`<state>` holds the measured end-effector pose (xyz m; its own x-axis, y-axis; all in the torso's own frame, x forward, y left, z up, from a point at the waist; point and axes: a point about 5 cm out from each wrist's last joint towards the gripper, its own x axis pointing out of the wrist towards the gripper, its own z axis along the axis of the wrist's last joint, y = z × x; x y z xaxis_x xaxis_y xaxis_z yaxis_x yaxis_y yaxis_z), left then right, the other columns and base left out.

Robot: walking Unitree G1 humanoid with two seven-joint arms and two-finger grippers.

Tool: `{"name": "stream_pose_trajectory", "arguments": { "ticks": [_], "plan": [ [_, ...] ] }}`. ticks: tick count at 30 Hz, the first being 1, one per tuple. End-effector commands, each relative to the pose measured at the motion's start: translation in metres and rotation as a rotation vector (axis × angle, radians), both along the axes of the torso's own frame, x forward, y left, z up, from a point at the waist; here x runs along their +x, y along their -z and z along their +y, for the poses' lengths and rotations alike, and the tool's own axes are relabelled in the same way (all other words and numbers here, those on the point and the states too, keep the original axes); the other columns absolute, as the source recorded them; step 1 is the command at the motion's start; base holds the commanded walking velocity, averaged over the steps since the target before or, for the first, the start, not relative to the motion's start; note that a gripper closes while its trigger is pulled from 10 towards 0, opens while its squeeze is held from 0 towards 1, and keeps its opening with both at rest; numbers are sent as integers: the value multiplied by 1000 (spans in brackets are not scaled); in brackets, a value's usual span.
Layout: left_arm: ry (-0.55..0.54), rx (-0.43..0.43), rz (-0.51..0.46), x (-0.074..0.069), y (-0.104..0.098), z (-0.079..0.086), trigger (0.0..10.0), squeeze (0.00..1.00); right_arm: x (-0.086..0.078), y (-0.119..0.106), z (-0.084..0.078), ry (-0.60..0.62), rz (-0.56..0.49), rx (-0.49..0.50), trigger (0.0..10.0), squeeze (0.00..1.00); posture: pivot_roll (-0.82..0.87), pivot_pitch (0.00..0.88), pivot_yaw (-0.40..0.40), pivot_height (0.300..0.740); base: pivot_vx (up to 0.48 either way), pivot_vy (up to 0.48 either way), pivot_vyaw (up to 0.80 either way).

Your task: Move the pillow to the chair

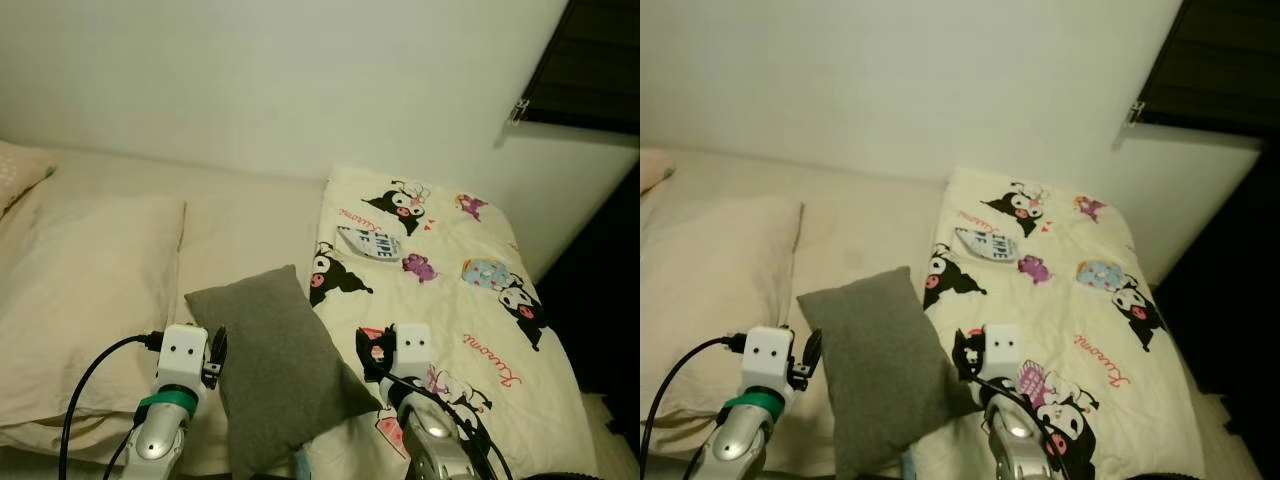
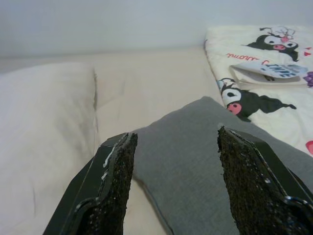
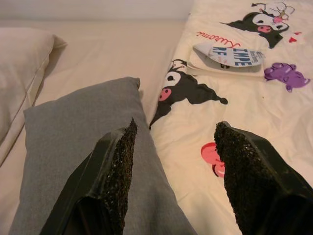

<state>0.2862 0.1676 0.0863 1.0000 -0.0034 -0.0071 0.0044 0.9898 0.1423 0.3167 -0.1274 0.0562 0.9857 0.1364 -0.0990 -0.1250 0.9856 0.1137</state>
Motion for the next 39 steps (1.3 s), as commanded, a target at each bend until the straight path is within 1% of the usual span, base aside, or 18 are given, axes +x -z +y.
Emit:
{"name": "stream_pose_trajectory", "arguments": {
  "ticks": [1, 9, 14, 17, 25, 39],
  "plan": [
    [4, -7, -3, 0, -1, -3, 10000, 0, -5, 6, -3, 20, 28, 15, 10000, 0, 37, 31, -7, 740, 0, 0, 0],
    [3, -7, -8, 4, -7, -6, 10000, 0, -6, 9, -5, 43, 38, 5, 10000, 0, 49, 30, -6, 740, 0, 0, 0],
    [-8, -14, -7, 5, -10, -3, 10000, 0, -6, 11, -2, 44, 54, 2, 10000, 0, 58, 32, -5, 740, 0, 0, 0],
    [-11, -15, -5, 4, -10, -1, 10000, 0, -6, 12, 0, 38, 62, 5, 10000, 0, 60, 35, -6, 740, 0, 360, 0],
    [-17, -17, 4, 3, -10, 1, 10000, 0, -8, 15, 2, 31, 84, 11, 10000, 0, 63, 40, -6, 740, 0, 455, -800],
    [-20, -8, 14, 2, -11, 5, 10000, 0, -7, 16, 3, 38, 100, 19, 10000, 0, 64, 40, -3, 740, 0, 480, 0]
  ]
}}
